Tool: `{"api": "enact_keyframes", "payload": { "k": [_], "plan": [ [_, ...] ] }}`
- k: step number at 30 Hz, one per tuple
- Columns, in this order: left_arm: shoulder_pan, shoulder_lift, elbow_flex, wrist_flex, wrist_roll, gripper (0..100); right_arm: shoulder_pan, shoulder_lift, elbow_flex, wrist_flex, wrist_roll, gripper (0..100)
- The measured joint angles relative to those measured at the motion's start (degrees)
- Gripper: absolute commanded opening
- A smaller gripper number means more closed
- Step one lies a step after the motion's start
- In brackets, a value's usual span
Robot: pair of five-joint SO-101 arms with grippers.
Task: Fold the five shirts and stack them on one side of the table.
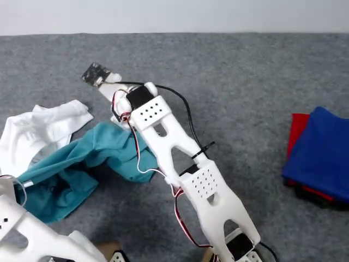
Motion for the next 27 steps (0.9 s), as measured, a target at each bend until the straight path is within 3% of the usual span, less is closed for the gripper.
{"api": "enact_keyframes", "payload": {
  "k": [4,11,24,27],
  "plan": [
    [0.0,0.0,0.26,-0.18,0.0,0,0.0,0.0,-1.14,-0.09,-10.11,25.1],
    [0.0,0.0,0.44,-0.18,0.0,0,0.0,0.0,-1.14,0.18,-26.99,25.5],
    [0.0,0.0,0.44,-0.18,0.0,0,-0.97,6.24,-1.14,5.1,-33.41,25.4],
    [0.0,0.0,0.44,-0.18,0.0,0,-0.97,8.09,-1.14,5.01,-33.41,20.0]
  ]
}}
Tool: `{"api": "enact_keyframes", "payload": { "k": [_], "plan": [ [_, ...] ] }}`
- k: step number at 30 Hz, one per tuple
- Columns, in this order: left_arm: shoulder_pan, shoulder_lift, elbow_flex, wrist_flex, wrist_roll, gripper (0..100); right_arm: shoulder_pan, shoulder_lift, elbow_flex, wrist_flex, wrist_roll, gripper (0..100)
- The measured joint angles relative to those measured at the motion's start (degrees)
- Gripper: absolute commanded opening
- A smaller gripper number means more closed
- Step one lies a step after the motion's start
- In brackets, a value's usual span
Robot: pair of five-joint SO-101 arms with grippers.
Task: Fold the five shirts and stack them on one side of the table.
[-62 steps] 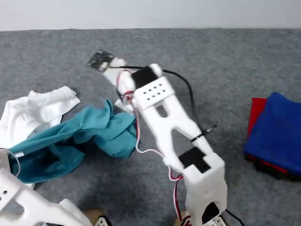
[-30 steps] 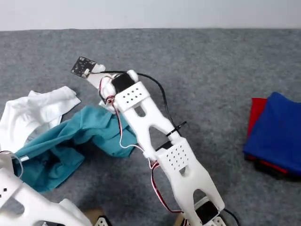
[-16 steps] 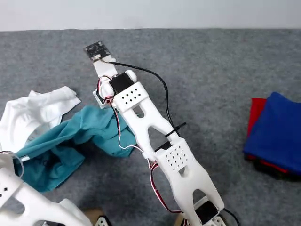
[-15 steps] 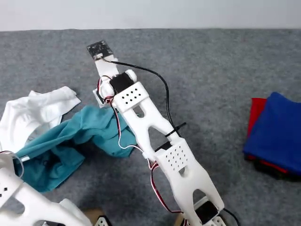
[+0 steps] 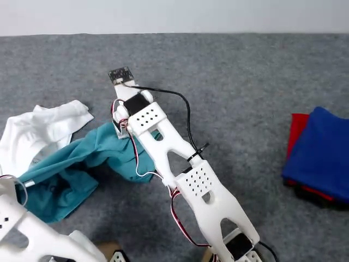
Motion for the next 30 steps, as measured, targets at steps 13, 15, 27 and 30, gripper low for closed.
{"api": "enact_keyframes", "payload": {
  "k": [13,15,27,30],
  "plan": [
    [0.0,-0.18,4.04,0.0,0.0,0,-0.53,1.58,-0.7,-3.25,10.46,1.0],
    [0.0,-0.18,4.04,0.0,0.0,0,-0.53,1.85,-2.99,-3.16,12.48,1.0],
    [1.49,-0.18,1.14,0.0,0.0,0,1.05,2.11,-23.38,12.92,25.05,1.0],
    [5.8,-0.18,-1.49,0.09,0.88,0,4.04,1.76,-23.74,12.92,26.37,1.0]
  ]
}}
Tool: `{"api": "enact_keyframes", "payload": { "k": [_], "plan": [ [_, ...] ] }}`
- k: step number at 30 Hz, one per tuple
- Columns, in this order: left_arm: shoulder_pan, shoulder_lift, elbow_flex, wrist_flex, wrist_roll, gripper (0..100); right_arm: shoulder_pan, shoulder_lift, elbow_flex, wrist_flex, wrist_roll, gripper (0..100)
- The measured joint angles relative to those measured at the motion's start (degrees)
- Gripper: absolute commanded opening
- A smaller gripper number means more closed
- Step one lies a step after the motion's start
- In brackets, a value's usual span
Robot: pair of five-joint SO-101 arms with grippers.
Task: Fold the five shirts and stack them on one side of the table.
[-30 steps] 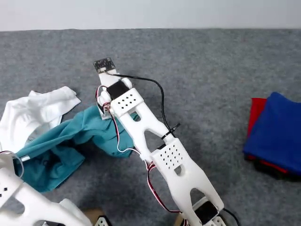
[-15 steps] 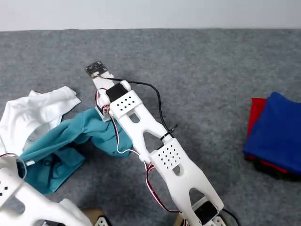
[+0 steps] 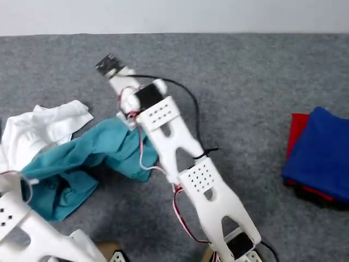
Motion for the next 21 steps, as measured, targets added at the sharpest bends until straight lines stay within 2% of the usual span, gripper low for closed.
{"api": "enact_keyframes", "payload": {
  "k": [8,11,16,21],
  "plan": [
    [19.78,0.0,-9.23,-0.26,11.34,0,8.35,-7.65,0.0,0.0,3.87,1.0],
    [27.52,0.0,-12.13,-3.87,15.21,0,11.52,-11.6,0.0,-0.44,5.36,1.0],
    [34.29,0.0,-17.67,-11.43,17.93,0,15.91,-18.29,0.0,-1.14,8.7,1.0],
    [39.21,0.0,-22.77,-11.69,18.2,0,19.69,-23.12,-0.09,0.26,10.73,1.0]
  ]
}}
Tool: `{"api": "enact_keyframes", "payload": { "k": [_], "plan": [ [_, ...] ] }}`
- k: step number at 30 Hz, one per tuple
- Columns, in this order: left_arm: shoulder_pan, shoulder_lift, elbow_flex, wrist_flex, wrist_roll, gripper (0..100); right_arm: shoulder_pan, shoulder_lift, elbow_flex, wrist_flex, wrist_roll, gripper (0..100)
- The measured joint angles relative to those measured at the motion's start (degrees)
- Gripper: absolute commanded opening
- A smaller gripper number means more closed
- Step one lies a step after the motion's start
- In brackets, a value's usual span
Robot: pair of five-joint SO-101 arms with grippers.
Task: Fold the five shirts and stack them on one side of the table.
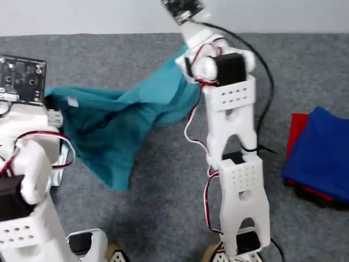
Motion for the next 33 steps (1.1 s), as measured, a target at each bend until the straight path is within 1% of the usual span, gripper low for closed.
{"api": "enact_keyframes", "payload": {
  "k": [7,11,14,18,25,27,29,31,33],
  "plan": [
    [7.03,0.0,-0.35,11.52,0.0,0,3.96,-0.35,0.18,0.0,0.09,1.0],
    [8.18,-0.09,3.6,14.07,0.0,0,3.69,-3.52,6.59,0.0,0.09,1.0],
    [8.44,0.0,7.47,14.59,0.0,0,3.69,-9.05,16.44,0.0,0.09,1.0],
    [8.44,0.0,13.19,14.59,0.0,0,3.96,-17.67,34.9,0.0,0.09,1.0],
    [8.44,0.0,21.98,14.59,-4.13,0,3.96,-32.62,67.6,0.0,0.09,1.7],
    [8.44,0.0,23.47,14.59,-5.45,0,3.96,-36.57,74.73,0.0,0.09,5.0],
    [8.44,0.0,24.44,14.59,-6.59,0,3.96,-40.7,80.09,0.0,0.79,12.7],
    [8.44,0.0,25.05,14.59,-7.03,0,3.96,-44.66,83.43,0.0,1.32,19.9],
    [8.44,0.0,25.76,14.42,-7.38,0,3.96,-48.18,83.87,0.0,1.32,23.0]
  ]
}}
